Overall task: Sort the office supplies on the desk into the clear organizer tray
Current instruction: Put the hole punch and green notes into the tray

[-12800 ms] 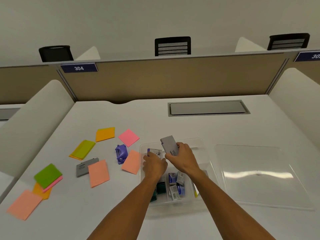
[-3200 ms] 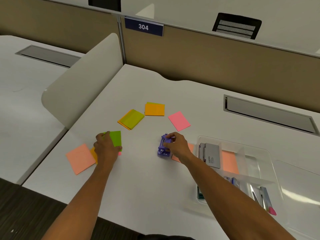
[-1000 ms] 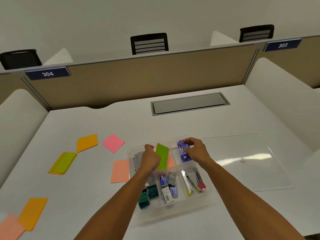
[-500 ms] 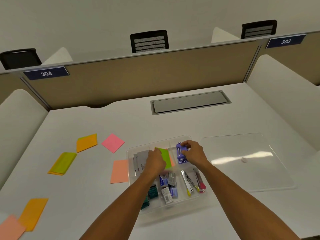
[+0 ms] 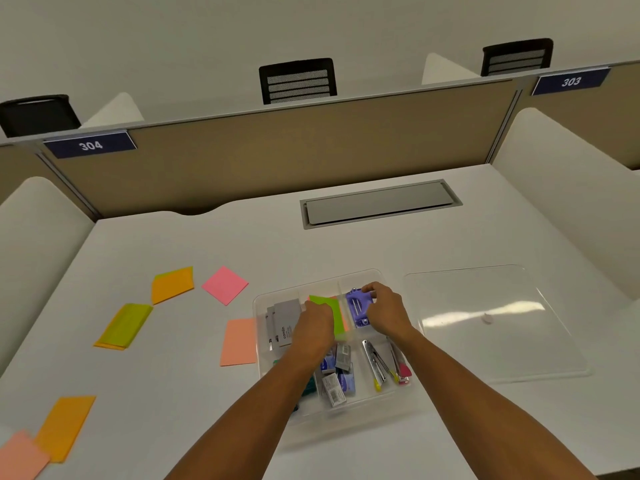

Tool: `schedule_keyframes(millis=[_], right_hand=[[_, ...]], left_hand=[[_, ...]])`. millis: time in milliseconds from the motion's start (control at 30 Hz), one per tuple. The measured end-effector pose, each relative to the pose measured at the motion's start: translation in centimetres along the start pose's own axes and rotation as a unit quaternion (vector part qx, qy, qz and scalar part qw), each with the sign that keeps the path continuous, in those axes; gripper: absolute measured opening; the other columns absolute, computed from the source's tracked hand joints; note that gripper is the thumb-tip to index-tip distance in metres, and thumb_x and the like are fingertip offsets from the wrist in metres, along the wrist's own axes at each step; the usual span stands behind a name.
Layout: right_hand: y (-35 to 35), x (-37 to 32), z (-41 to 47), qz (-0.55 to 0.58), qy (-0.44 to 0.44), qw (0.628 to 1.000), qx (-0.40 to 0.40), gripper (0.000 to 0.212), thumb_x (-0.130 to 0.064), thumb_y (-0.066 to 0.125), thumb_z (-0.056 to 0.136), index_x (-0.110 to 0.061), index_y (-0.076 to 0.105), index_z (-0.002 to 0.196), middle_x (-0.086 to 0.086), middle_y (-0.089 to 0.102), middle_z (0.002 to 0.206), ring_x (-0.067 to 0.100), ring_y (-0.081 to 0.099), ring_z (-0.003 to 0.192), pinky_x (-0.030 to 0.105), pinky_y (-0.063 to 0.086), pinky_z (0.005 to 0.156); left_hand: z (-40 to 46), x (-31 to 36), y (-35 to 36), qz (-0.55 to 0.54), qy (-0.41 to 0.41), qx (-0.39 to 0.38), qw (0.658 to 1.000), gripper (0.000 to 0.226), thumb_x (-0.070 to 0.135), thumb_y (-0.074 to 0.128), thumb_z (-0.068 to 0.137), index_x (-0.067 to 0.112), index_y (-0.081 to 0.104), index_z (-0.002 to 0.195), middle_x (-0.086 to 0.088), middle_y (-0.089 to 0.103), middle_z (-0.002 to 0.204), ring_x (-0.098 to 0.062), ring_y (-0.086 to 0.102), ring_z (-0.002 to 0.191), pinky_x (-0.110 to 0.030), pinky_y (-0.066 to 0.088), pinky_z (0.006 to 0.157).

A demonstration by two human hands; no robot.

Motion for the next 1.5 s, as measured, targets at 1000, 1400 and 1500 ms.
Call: schedule_keyframes(millis=[1000, 1400, 1500], right_hand=[[5.8, -9.1, -4.1, -0.022, -0.171, 0.983, -0.06, 0.054, -0.019, 0.061, 0.093, -0.025, 0.041, 0.143, 0.0, 0.043, 0.146, 0.019, 0.044, 0.131, 0.033, 0.039, 0.108], [13.8, -14.7, -5.9, -0.102, -0.243, 0.953, -0.149, 0.063, -0.03, 0.061, 0.092, -0.023, 0.032, 0.148, 0.002, 0.036, 0.152, 0.019, 0.039, 0.135, 0.023, 0.025, 0.104], [16.1, -16.4, -6.9, -0.141, -0.272, 0.937, -0.166, 0.066, -0.03, 0.06, 0.093, -0.018, 0.029, 0.15, 0.006, 0.034, 0.152, 0.022, 0.036, 0.138, 0.032, 0.028, 0.111]], left_hand=[[-4.5, -7.0, -3.7, -0.014, -0.049, 0.177, 0.983, 0.056, 0.055, 0.036, 0.096, 0.029, 0.036, 0.145, 0.002, 0.025, 0.158, -0.026, 0.01, 0.149, -0.051, 0.0, 0.118], [-9.0, -19.0, -3.3, -0.004, -0.18, 0.172, 0.969, 0.069, 0.066, 0.036, 0.09, 0.029, 0.031, 0.148, -0.003, 0.016, 0.161, -0.032, 0.006, 0.149, -0.053, 0.012, 0.118], [-10.4, -21.8, -3.1, -0.002, -0.207, 0.167, 0.964, 0.07, 0.066, 0.036, 0.09, 0.027, 0.031, 0.148, -0.005, 0.015, 0.161, -0.034, 0.006, 0.148, -0.052, 0.017, 0.117]])
Point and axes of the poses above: each hand's wrist, its own z-axis towards the middle knuckle, its own y-axis out of the palm, x = y × z, the point moved 5 cm from there along z, towards the middle knuckle
